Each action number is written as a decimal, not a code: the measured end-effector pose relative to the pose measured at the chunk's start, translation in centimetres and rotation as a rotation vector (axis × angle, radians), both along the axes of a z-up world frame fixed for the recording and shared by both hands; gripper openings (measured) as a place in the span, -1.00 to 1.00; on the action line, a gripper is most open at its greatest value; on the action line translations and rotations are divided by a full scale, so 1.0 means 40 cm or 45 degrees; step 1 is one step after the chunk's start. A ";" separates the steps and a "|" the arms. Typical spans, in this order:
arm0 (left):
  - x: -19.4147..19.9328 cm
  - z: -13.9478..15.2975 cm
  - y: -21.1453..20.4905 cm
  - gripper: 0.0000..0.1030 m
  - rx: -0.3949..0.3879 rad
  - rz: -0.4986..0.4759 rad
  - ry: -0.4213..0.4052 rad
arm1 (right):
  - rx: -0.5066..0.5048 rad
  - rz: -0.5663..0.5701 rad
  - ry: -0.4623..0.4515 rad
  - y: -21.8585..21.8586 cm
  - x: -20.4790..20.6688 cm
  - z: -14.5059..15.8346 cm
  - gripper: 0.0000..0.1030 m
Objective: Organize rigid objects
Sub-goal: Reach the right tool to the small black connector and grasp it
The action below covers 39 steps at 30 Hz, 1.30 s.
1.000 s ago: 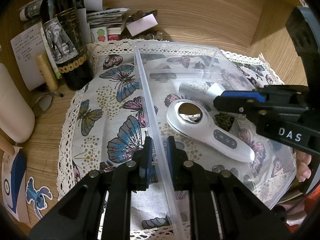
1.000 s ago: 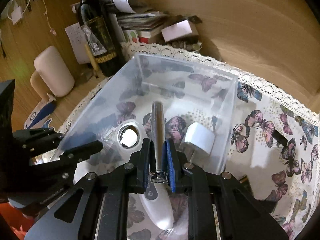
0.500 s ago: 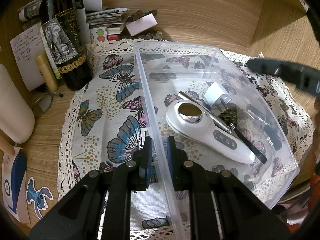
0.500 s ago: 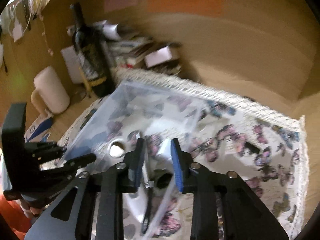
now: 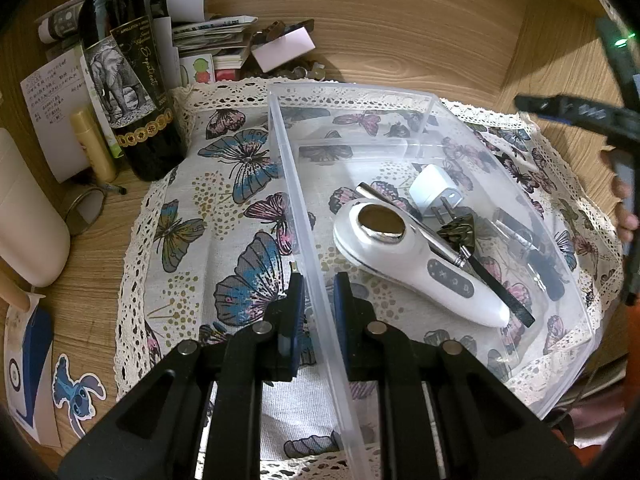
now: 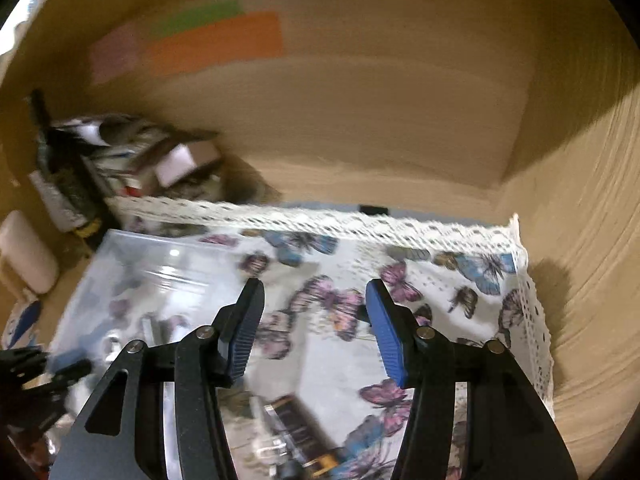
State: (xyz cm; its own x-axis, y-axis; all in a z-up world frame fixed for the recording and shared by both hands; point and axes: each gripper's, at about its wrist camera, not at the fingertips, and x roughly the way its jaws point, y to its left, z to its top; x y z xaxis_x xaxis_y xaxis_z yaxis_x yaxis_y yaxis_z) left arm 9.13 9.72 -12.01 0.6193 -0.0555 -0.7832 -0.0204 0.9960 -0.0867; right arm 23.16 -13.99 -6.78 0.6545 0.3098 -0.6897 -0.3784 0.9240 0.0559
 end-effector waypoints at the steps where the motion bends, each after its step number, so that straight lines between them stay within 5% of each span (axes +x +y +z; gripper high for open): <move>1: 0.000 0.000 0.000 -0.72 0.000 0.000 0.000 | -0.015 -0.009 0.023 -0.001 0.016 -0.017 -0.04; 11: -0.001 -0.001 0.000 -0.72 0.001 -0.002 0.001 | -0.142 -0.107 0.267 -0.004 0.159 -0.198 -0.04; 20: -0.001 -0.001 0.000 -0.72 0.002 -0.001 -0.001 | -0.121 -0.117 0.271 -0.012 0.171 -0.231 -0.19; 28: -0.001 -0.001 0.000 -0.72 0.001 -0.001 0.000 | -0.091 -0.079 0.227 -0.017 0.108 -0.186 -0.20; 39: -0.001 -0.001 0.001 -0.72 0.005 -0.002 -0.001 | -0.022 0.060 -0.006 0.012 -0.041 0.018 -0.19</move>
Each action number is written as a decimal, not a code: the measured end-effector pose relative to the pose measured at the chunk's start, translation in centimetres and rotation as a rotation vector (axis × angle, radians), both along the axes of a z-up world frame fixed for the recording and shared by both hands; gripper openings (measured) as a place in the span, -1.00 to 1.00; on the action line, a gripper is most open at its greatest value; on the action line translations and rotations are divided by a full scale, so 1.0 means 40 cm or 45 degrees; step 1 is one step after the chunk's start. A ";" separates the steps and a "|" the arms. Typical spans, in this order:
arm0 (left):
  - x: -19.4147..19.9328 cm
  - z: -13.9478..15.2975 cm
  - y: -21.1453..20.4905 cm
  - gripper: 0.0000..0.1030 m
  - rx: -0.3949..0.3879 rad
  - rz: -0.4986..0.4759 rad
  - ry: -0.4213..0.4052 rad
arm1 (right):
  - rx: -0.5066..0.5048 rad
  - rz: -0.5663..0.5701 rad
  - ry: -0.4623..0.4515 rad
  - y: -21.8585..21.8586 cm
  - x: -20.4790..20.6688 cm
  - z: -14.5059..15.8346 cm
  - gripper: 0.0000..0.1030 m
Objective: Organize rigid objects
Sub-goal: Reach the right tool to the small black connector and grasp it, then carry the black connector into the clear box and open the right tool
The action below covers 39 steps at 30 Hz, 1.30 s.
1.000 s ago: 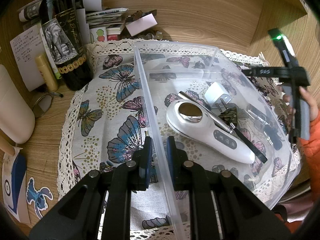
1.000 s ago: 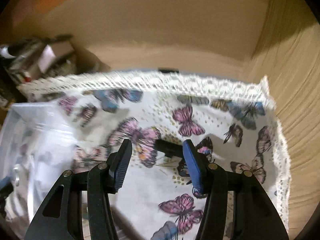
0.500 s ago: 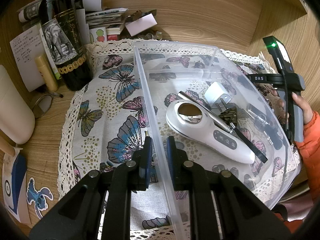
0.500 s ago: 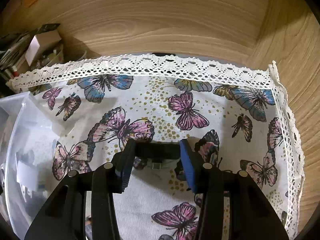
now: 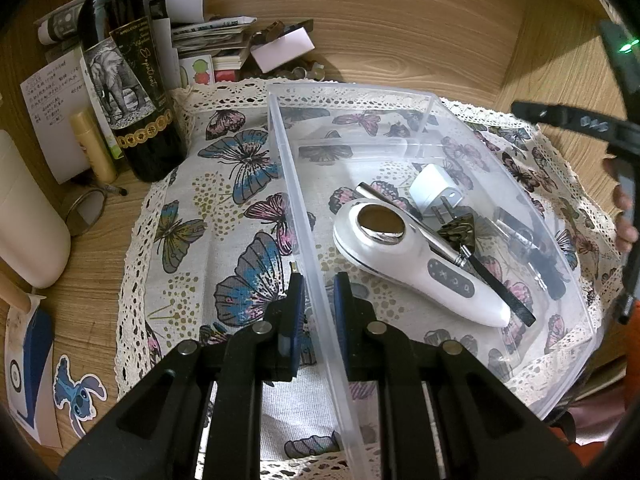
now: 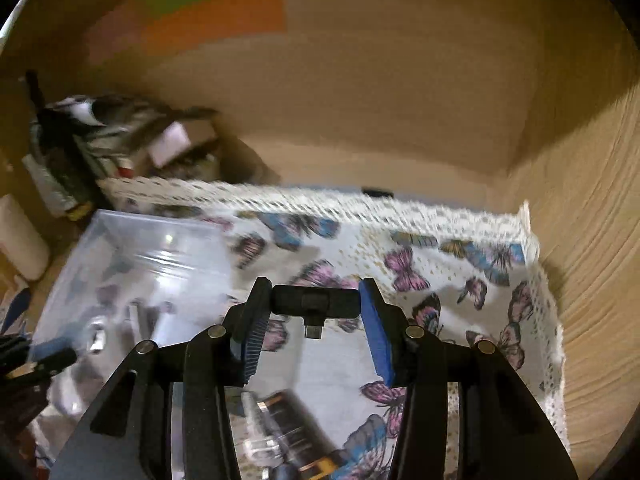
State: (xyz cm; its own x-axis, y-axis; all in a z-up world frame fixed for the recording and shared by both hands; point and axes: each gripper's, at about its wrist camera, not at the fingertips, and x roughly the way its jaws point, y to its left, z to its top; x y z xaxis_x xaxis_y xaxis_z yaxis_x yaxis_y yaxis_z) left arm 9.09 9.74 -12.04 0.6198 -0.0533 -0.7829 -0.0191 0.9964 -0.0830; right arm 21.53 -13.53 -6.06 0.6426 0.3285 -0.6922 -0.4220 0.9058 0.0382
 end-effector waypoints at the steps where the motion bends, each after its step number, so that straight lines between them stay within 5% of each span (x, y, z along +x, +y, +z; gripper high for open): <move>1: 0.000 0.000 0.000 -0.72 0.000 0.000 0.000 | 0.007 0.015 -0.015 0.006 -0.006 0.010 -0.19; 11: -0.001 0.000 0.002 -0.72 0.005 -0.002 0.001 | 0.041 0.208 -0.120 0.101 -0.111 0.069 -0.19; 22: -0.002 0.000 0.001 -0.72 0.006 -0.002 0.000 | -0.026 0.407 0.024 0.224 -0.139 -0.035 -0.19; 31: -0.002 -0.001 0.001 -0.72 0.005 -0.002 -0.001 | -0.076 0.410 0.105 0.252 -0.112 -0.085 -0.15; 39: -0.001 -0.001 -0.001 -0.72 0.009 -0.004 -0.001 | -0.040 0.369 0.049 0.204 -0.113 -0.036 -0.01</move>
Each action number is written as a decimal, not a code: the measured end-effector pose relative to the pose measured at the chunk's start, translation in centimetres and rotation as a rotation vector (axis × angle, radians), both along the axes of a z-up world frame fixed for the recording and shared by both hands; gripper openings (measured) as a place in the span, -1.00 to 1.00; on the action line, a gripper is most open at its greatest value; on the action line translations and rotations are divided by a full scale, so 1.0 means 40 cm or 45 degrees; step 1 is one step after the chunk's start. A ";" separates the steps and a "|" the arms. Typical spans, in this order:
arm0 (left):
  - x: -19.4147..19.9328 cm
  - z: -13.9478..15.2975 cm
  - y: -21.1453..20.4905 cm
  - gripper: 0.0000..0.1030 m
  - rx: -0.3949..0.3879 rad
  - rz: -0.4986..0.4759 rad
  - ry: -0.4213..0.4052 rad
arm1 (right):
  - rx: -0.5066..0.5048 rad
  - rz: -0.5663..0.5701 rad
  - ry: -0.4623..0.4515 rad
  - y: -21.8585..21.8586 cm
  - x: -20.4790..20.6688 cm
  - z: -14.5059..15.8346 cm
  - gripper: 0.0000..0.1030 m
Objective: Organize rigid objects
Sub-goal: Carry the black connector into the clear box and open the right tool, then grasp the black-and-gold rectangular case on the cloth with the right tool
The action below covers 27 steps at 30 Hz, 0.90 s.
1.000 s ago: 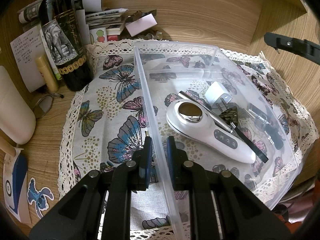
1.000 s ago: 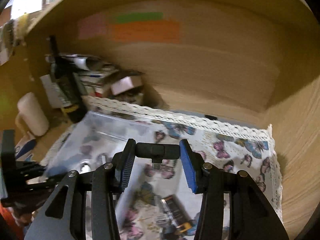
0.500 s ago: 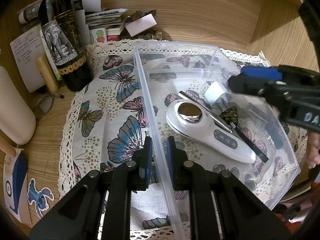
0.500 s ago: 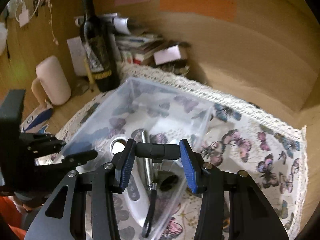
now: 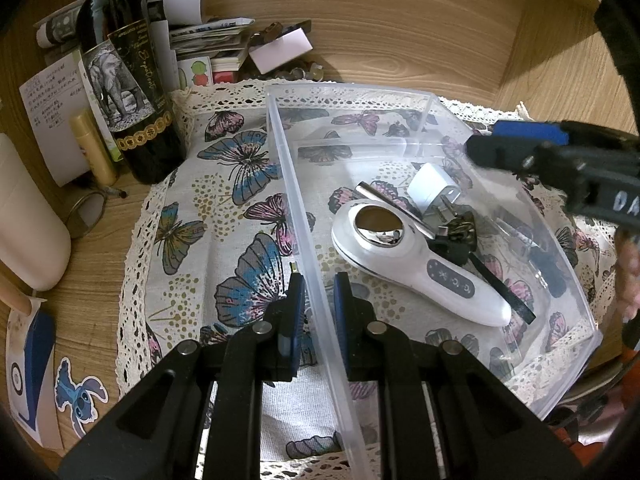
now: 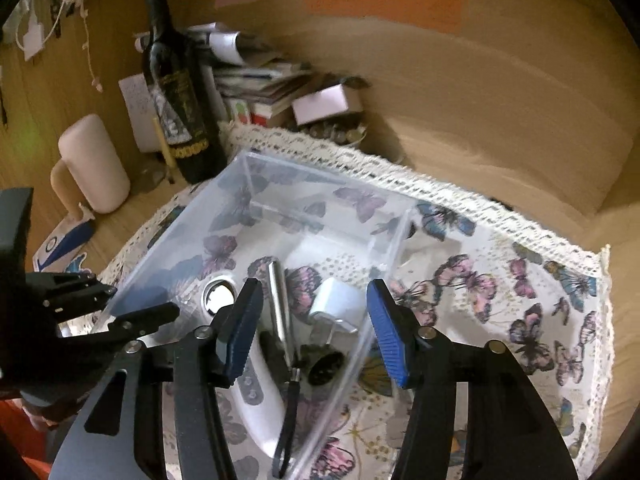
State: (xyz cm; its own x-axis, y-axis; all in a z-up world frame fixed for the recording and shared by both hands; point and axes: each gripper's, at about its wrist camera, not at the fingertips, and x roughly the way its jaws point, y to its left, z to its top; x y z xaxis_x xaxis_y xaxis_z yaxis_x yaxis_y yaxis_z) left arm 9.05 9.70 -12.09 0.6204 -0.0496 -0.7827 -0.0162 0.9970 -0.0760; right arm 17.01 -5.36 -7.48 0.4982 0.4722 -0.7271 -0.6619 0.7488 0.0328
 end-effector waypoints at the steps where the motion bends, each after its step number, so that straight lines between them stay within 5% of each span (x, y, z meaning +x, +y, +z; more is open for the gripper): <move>1: 0.000 0.000 0.000 -0.72 0.000 0.000 0.000 | 0.004 -0.007 -0.008 -0.007 0.000 0.008 -0.01; 14: -0.001 0.000 0.001 -0.72 0.001 0.002 0.000 | 0.008 -0.198 -0.096 -0.152 0.003 0.063 -0.01; 27: 0.000 0.000 -0.003 -0.72 0.008 -0.002 0.001 | -0.087 -0.310 0.051 -0.231 0.040 -0.072 -0.02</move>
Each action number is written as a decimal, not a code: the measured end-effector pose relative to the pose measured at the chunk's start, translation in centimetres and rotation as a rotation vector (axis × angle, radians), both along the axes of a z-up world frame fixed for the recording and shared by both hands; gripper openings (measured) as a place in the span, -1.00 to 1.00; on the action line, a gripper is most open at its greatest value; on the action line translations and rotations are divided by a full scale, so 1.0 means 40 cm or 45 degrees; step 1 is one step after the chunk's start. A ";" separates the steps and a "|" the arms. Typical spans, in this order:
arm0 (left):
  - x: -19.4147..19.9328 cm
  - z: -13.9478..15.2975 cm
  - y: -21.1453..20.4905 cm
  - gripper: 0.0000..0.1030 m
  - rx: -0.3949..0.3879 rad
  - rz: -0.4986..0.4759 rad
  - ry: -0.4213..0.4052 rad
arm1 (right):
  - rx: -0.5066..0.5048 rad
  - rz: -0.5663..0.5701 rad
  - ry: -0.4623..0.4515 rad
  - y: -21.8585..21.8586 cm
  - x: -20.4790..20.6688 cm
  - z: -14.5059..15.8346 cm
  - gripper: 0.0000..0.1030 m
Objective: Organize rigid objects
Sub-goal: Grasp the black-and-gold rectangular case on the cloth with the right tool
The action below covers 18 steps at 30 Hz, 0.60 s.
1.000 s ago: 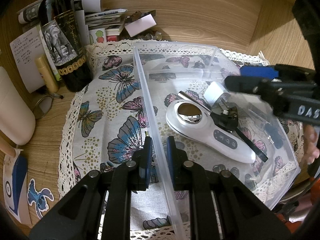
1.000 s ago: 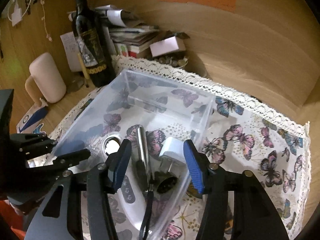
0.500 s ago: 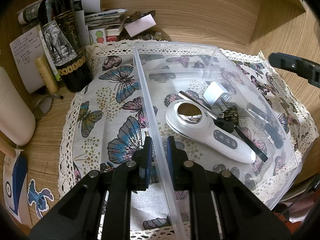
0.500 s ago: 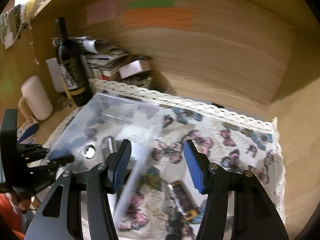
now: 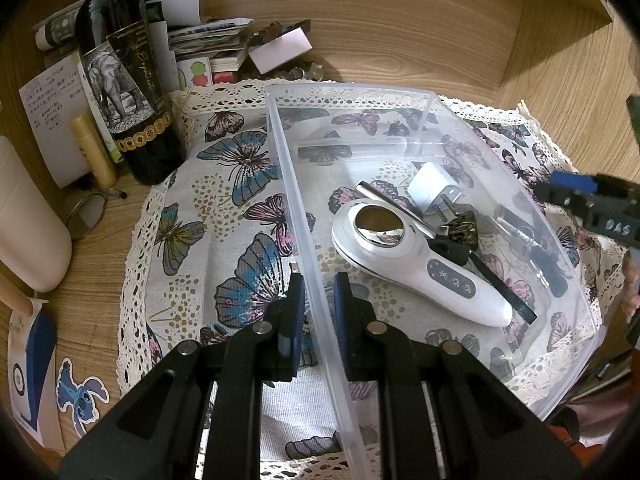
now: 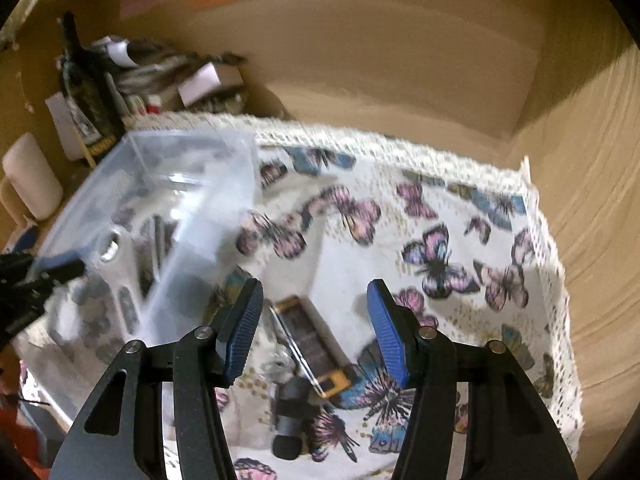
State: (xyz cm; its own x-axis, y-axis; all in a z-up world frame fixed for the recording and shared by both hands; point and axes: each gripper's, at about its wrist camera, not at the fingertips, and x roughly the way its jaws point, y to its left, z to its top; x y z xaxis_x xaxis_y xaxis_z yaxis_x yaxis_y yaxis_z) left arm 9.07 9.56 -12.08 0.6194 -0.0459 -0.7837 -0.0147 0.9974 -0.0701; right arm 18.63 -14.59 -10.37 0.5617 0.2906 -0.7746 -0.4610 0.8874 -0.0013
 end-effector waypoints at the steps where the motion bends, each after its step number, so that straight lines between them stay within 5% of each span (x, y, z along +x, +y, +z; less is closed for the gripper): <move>1: 0.000 0.000 0.000 -0.72 0.000 0.000 0.000 | -0.009 -0.009 0.013 -0.005 0.004 -0.010 -0.02; 18: -0.001 -0.002 -0.005 -0.72 0.018 -0.004 0.004 | -0.065 -0.007 0.143 -0.026 -0.005 -0.104 -0.07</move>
